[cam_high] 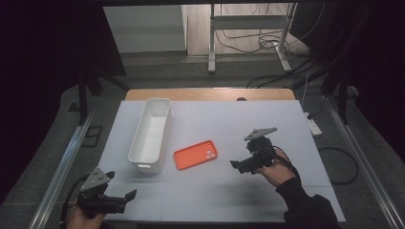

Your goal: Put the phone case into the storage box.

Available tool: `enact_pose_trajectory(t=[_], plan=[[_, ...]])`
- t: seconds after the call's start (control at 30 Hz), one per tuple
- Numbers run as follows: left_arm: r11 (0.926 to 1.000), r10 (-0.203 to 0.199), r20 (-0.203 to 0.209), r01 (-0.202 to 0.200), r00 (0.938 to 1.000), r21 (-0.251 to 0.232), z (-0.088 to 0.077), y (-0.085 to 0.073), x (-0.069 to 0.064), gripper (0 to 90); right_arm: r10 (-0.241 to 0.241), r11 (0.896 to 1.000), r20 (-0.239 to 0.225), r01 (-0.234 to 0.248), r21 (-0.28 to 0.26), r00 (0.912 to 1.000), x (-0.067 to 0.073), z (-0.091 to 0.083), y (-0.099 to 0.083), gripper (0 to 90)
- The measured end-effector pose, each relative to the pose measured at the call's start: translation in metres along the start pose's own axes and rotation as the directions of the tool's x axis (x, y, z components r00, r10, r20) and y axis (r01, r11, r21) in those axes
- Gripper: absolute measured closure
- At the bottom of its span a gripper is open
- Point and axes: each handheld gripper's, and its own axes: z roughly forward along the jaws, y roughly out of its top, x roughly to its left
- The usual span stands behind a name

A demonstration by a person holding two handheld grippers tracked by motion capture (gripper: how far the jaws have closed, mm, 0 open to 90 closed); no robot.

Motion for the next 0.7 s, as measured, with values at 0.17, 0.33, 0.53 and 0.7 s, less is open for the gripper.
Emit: enact_pose_trajectory(t=[0.17,0.33,0.53,0.7], plan=[[1.0000,0.003,0.001,-0.003,1.0000,0.001,0.000,0.000,0.000,0.5,-0.013,1.000,-0.005,0.013,-0.001,0.9999,0.002,0.006,0.005,0.0],[1.0000,0.006,0.001,-0.006,1.0000,0.003,0.000,0.000,0.000,0.5,-0.027,1.000,-0.016,0.027,0.008,0.9995,0.005,0.014,0.011,0.0],[1.0000,0.007,0.002,-0.007,1.0000,0.003,0.000,0.000,0.000,0.5,-0.039,0.999,-0.026,0.040,0.020,0.9989,0.008,0.023,0.018,0.0],[1.0000,0.009,0.002,-0.009,1.0000,0.004,0.000,0.000,-0.001,0.5,-0.048,0.999,-0.038,0.049,0.019,0.9981,0.010,0.030,0.022,0.0]])
